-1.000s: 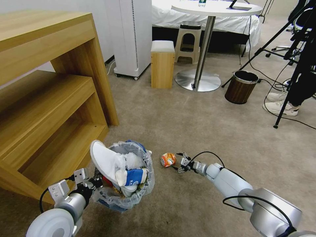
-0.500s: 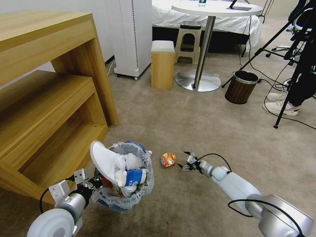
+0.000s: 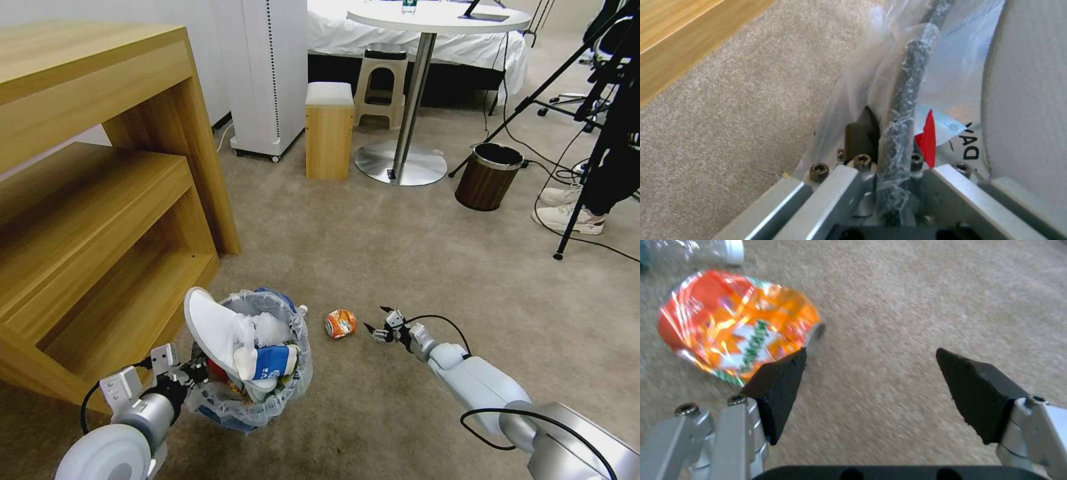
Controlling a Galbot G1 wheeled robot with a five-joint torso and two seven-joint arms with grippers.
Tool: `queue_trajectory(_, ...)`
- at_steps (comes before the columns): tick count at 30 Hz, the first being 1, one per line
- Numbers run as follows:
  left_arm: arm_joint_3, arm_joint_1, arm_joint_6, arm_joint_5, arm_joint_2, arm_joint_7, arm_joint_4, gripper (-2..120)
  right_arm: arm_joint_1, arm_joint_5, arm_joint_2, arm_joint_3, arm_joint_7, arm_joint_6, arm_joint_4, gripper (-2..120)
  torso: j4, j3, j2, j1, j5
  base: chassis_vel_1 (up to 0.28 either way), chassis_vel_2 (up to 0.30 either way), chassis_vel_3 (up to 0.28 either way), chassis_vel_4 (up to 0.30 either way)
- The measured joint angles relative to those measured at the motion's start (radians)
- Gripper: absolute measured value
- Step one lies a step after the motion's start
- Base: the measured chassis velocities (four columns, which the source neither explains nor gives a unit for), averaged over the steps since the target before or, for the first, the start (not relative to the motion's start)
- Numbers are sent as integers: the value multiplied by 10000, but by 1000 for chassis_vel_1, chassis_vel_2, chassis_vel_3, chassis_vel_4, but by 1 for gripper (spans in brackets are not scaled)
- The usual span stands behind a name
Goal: Pick up the trash bin and place the garbage on the floor into it.
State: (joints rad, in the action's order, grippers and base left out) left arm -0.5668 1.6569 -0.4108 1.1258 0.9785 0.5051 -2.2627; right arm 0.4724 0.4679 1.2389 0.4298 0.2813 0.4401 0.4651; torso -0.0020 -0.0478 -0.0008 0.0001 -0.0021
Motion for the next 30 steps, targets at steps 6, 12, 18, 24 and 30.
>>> queue_trajectory(6, -6, 6, 0, 0, 6, 0, -8, 0, -20, 187, 155, 79, -68, -81, 83, 68, -1, 0, 0, 0, -1, 0, 0, 0, 0)
queue_trajectory(12, -22, -2, 6, 5, 8, -2, -8, 0, -32, 238, 326, 174, -103, -124, 60, 67, -1, 0, 0, 0, -1, 0, 0, 0, 0)
queue_trajectory(18, -69, 63, 33, 41, -8, -2, -53, 0, -37, 252, 456, 69, -107, -219, -159, 68, -1, 0, -1, 0, 0, 0, 0, 0, 0)
queue_trajectory(24, -55, 75, 38, 102, -39, -9, -143, 0, 21, 228, 605, -135, -119, -323, -418, 67, -1, 0, 0, 0, 1, 0, 0, 0, 0)
queue_trajectory(30, -23, 4, 71, 104, -20, -34, -84, 0, 35, 200, 642, -151, -130, -343, -463, 65, -1, 0, 0, 0, 0, 0, 0, 0, 0)
